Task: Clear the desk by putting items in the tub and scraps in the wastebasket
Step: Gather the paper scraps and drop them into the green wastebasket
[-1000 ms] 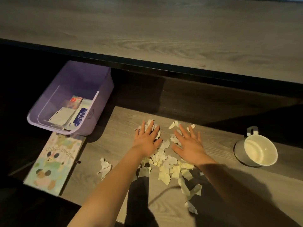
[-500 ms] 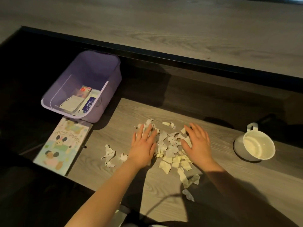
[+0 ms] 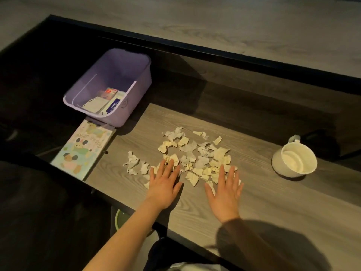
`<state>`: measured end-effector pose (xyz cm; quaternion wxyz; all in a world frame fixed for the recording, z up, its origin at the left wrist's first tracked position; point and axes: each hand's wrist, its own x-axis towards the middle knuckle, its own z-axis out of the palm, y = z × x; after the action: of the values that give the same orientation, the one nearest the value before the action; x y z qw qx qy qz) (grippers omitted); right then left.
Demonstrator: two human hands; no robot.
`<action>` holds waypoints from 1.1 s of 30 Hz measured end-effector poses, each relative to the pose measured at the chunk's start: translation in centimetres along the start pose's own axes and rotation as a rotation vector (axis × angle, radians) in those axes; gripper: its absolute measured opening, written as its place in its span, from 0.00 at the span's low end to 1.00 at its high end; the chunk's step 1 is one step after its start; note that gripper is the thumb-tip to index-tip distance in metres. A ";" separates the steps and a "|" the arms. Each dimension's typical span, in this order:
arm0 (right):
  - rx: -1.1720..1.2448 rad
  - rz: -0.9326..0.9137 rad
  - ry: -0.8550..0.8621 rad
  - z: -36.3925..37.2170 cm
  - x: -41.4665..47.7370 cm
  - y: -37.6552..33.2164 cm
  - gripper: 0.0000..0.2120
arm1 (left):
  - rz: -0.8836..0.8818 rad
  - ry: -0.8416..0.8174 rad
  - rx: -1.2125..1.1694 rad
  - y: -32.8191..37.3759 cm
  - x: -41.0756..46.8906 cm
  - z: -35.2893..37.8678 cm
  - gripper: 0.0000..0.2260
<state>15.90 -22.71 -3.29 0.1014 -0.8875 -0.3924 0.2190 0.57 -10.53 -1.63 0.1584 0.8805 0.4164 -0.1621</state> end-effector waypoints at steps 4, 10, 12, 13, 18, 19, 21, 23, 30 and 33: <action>-0.039 -0.064 -0.011 0.6 0.3 -2.4 0.34 | -0.011 0.032 -0.042 -0.3 -1.8 0.1 0.24; 0.050 -0.154 -0.010 0.7 0.6 -3.5 0.35 | 0.026 0.127 -0.035 -1.7 -4.1 -0.3 0.31; 0.137 -0.155 0.032 0.7 0.3 -3.4 0.33 | 0.017 0.162 -0.052 -2.6 -4.8 0.0 0.31; 0.167 -0.152 0.064 0.7 0.1 -3.3 0.32 | 0.003 0.186 -0.079 -3.1 -5.2 0.2 0.29; 0.140 -0.119 0.155 1.7 -2.3 -2.0 0.31 | -0.074 0.343 -0.241 -5.2 -7.5 2.1 0.22; 0.132 -0.102 0.157 2.1 -2.9 -1.9 0.31 | -0.076 0.351 -0.245 -5.6 -7.8 2.5 0.22; 0.104 -0.072 0.148 3.1 -3.9 -1.9 0.32 | -0.081 0.313 -0.247 -6.3 -8.2 3.3 0.25; 0.063 -0.054 0.139 4.0 -4.4 -2.3 0.33 | -0.080 0.242 -0.245 -6.8 -8.1 3.9 0.30; 0.082 -0.153 0.160 5.4 -3.6 -4.6 0.35 | -0.086 0.210 -0.288 -7.0 -7.4 5.0 0.34; 0.099 -0.250 0.229 5.4 -2.8 -5.3 0.35 | -0.073 0.289 -0.338 -7.2 -6.7 5.4 0.35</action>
<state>8.24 -21.18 -5.31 0.2155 -0.8447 -0.4746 0.1213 -9.99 -12.98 -4.71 0.2366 0.8398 0.4876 0.0322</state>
